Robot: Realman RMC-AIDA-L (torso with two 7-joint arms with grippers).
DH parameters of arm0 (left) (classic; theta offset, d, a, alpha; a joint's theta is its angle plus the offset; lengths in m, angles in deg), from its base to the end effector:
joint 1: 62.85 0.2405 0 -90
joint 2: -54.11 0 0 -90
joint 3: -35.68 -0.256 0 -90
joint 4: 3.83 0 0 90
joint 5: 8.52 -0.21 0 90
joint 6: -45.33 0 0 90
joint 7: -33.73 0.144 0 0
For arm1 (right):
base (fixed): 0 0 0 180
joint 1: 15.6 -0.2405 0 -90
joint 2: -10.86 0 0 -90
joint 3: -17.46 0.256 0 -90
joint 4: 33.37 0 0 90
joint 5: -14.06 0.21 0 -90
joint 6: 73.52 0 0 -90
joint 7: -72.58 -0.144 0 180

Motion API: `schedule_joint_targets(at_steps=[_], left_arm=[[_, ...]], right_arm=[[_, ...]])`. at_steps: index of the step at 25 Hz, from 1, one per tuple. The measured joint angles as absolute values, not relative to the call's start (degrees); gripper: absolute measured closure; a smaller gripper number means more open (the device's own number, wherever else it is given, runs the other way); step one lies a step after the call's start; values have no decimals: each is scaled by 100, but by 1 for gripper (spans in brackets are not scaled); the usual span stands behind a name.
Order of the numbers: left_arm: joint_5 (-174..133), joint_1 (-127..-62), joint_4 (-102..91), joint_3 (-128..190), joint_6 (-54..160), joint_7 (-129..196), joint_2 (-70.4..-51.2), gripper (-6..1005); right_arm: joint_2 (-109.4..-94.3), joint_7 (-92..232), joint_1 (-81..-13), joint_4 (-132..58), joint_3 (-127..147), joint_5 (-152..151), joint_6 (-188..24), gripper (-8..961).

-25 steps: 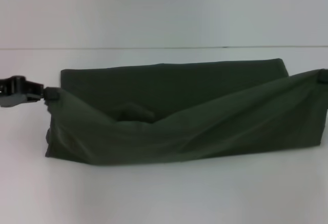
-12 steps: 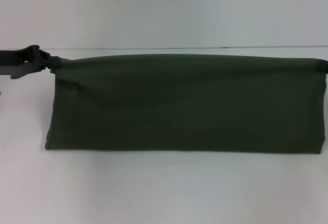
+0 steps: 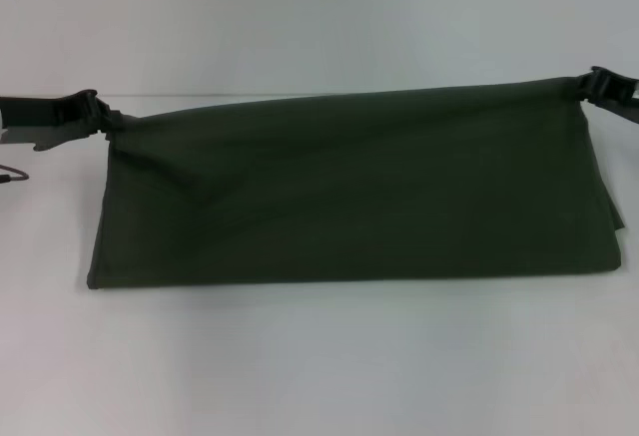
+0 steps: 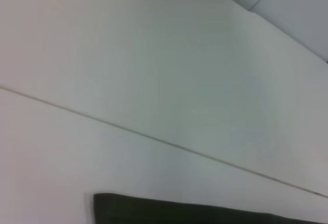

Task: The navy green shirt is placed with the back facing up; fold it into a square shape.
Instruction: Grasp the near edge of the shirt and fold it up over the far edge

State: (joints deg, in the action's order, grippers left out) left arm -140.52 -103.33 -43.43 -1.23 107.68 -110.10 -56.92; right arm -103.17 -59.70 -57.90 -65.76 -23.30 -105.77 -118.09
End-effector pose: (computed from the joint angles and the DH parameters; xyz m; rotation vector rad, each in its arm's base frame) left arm -0.2881 0.4329 0.0820 -1.8741 -1.6383 -0.5008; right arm 0.2811 0.4559 0.0520 -1.7881 1.4796 0.6149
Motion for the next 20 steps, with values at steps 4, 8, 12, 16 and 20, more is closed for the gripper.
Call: schedule_joint_targets(at_steps=[4,8,12,16,20], left_arm=[[-14066,-10336,-4240,-178,10547,-11014,-5698,987],[-14068,-10340,-4150,-237,10307,-11016,-5704,987],[-14071,-10371,-4041,-338,10119,-11018,-5707,987],[-14072,-10391,-3989,-397,9989,-11020,-5736,987],[-14064,-10411,-3998,-413,9861,-10992,-5803,988]], right_arm=[[-10364,-5965,-5934,-6425,-2666,-10591,-11284,932],[-10416,-5935,-6046,-6298,-2876,-10647,-10816,932],[-10451,-5907,-6152,-6171,-3026,-10653,-10495,931],[-10487,-5905,-6214,-6145,-3189,-10653,-10266,931],[-10510,-5906,-6310,-6062,-3313,-10653,-9963,917]])
